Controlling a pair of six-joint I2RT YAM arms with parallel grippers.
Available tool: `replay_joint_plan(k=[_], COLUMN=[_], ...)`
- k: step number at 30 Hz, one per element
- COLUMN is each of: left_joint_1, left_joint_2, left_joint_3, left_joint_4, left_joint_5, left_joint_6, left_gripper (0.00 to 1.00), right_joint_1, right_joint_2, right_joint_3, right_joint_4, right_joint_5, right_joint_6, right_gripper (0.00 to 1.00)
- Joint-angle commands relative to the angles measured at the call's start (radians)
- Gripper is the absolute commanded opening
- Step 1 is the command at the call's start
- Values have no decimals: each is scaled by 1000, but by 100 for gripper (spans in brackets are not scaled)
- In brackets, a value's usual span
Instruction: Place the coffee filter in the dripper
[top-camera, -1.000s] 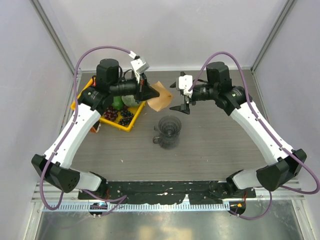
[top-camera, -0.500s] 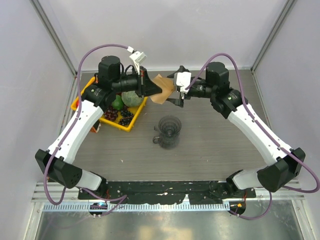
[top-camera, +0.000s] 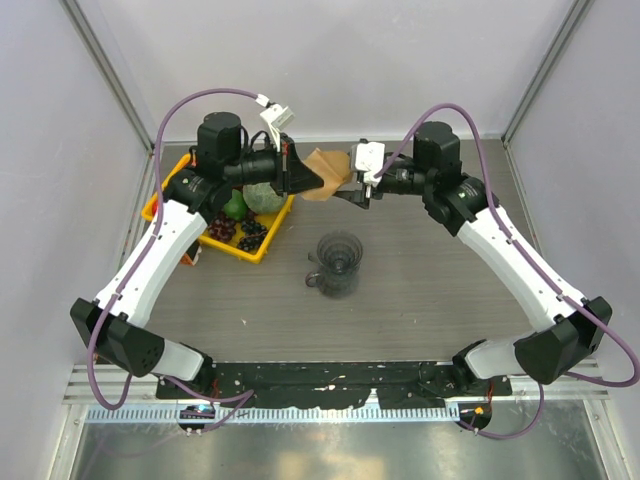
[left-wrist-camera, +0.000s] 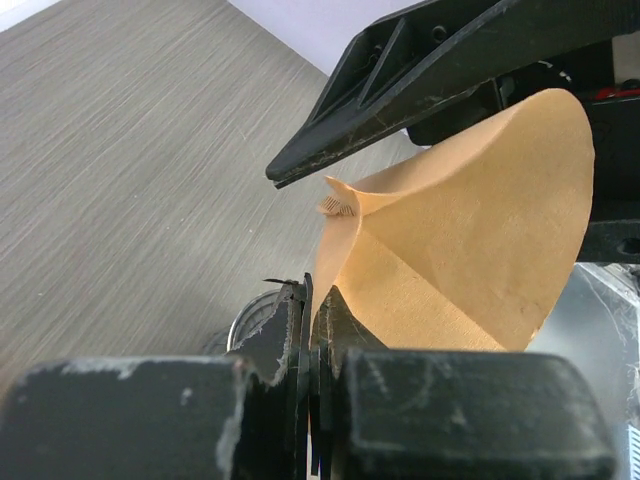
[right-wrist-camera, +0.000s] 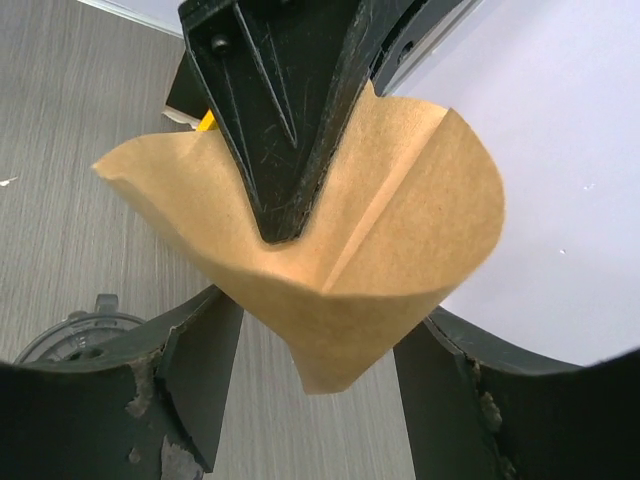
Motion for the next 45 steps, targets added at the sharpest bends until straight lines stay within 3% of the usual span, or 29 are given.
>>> replay_joint_plan(k=[1, 9, 20, 25, 30, 33, 36, 41, 45], left_joint_1=[1, 1, 7, 52, 194, 218, 211, 141, 64], left_joint_2=[-24, -27, -67, -102, -153, -170, -209, -251, -230], left_joint_3=[33, 33, 1, -20, -66, -40, -68, -143, -132], left_joint_4=[18, 20, 35, 82, 225, 48, -80, -68, -42], left_joint_5=[20, 28, 49, 81, 213, 295, 330, 267, 205], left_joint_6=[45, 90, 149, 131, 60, 291, 569, 755, 782], left_gripper=[0, 1, 31, 50, 89, 99, 99, 99, 99], right_joint_1=[3, 2, -9, -20, -33, -40, -38, -38, -30], right_joint_2=[-30, -28, -25, -31, -28, -14, -1, 12, 28], right_joint_3=[73, 75, 71, 67, 75, 97, 114, 127, 156], right_joint_4=[-46, -60, -62, -71, -79, -79, -79, -92, -134], right_joint_5=[-47, -41, -47, -60, -83, -119, -171, -263, -291], right_joint_6=[-1, -1, -4, -3, 23, 55, 108, 146, 145], right_gripper=[65, 47, 27, 24, 18, 17, 17, 15, 13])
